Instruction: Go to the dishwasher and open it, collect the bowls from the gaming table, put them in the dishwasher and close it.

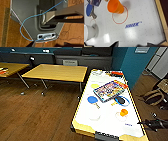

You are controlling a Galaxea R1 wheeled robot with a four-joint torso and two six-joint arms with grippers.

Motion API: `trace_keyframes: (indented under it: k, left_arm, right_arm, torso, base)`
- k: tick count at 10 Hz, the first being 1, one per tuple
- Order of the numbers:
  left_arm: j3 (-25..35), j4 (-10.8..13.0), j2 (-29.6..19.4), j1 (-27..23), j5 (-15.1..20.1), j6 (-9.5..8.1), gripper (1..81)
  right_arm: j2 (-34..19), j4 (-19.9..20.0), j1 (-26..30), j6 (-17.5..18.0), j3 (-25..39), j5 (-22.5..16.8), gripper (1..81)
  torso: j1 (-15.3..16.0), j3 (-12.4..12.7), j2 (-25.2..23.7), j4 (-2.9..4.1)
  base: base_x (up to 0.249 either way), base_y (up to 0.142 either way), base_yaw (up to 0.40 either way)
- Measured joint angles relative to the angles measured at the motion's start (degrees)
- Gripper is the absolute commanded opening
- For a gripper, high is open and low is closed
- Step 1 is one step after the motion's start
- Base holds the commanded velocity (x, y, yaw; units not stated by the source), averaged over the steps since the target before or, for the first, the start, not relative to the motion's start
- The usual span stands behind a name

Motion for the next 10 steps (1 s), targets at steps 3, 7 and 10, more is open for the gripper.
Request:
trace_keyframes:
  k: [3,7,10]
  left_arm:
    - [0.0,0.0,0.0,0.0,0.0,0.00,81.1]
    - [-1.6,0.0,1.0,0.0,0.0,0.00,81.1]
    - [-3.1,0.0,1.3,0.0,0.0,-0.04,81.1]
  right_arm:
    - [1.8,0.1,3.3,2.2,-1.7,-0.5,81.1]
    - [4.9,0.2,5.2,3.9,-6.6,3.0,81.1]
    - [9.3,0.4,5.7,6.0,-13.6,2.8,81.1]
  torso:
    - [0.0,0.0,0.0,0.00]
    - [0.0,0.0,0.0,0.00]
    - [0.0,0.0,0.0,0.00]
  base:
    - [0.000,0.000,0.000]
    - [0.000,0.000,0.000]
    - [0.000,0.000,0.000]
